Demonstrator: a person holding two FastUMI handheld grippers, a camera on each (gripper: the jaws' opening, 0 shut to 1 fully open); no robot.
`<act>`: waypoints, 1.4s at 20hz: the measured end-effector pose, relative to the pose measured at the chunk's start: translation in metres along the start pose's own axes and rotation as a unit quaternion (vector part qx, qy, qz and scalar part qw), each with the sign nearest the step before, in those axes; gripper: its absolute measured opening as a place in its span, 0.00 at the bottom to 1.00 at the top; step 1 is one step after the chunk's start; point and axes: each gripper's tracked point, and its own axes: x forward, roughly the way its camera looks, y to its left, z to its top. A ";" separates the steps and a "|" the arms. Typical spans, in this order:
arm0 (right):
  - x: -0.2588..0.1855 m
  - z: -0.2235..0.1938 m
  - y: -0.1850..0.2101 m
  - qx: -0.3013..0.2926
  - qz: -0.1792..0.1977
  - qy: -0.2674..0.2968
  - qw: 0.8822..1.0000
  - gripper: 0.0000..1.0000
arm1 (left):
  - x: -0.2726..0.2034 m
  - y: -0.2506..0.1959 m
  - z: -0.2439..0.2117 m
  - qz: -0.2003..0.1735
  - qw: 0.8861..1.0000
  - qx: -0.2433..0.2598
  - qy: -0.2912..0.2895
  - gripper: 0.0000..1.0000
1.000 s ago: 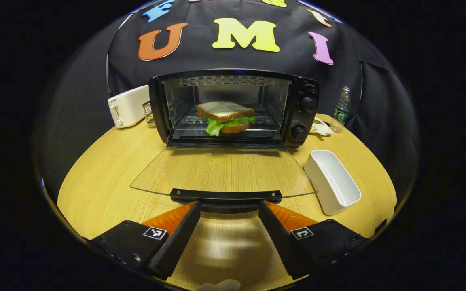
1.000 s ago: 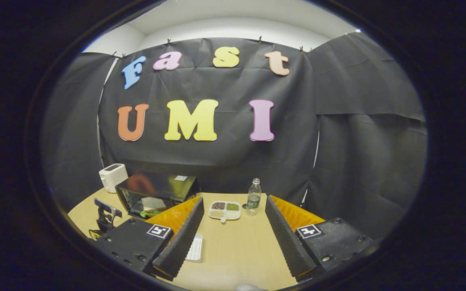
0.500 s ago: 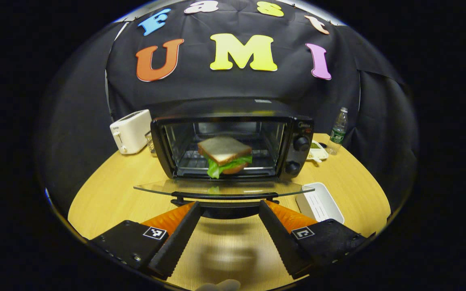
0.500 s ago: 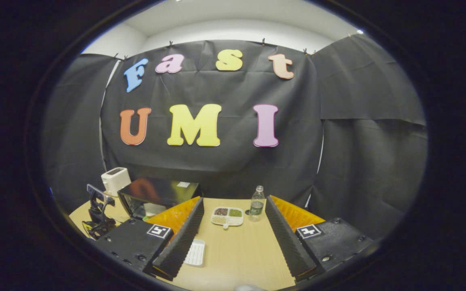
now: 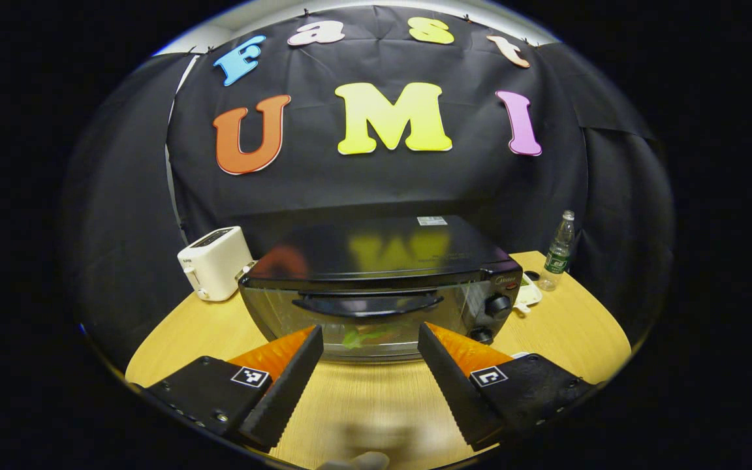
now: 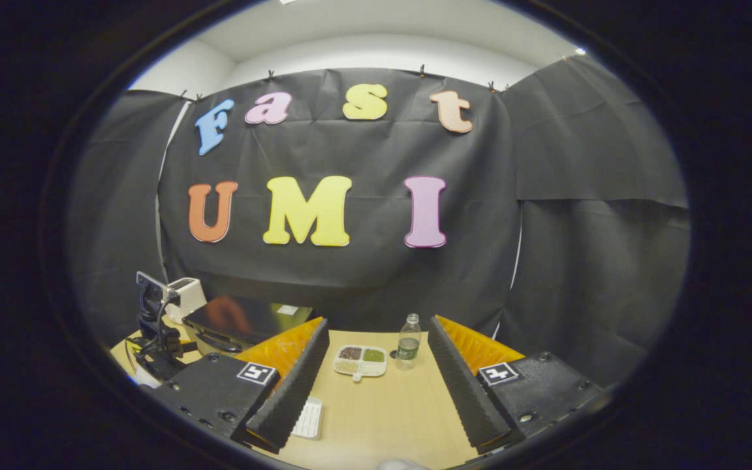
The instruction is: Open the electric oven with the left hand, put the food in, and close the electric oven.
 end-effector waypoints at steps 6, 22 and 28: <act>-0.011 0.013 0.010 -0.002 0.009 -0.009 1.000 0.97 | -0.033 0.004 0.027 -0.001 1.000 -0.003 -0.029 0.96; -0.082 0.077 0.048 0.017 -0.004 -0.053 0.998 0.96 | -0.206 0.054 0.175 -0.007 0.985 -0.021 -0.168 0.95; -0.099 0.075 0.066 0.023 -0.005 -0.045 0.999 0.97 | -0.240 0.070 0.201 -0.012 0.980 -0.024 -0.199 0.95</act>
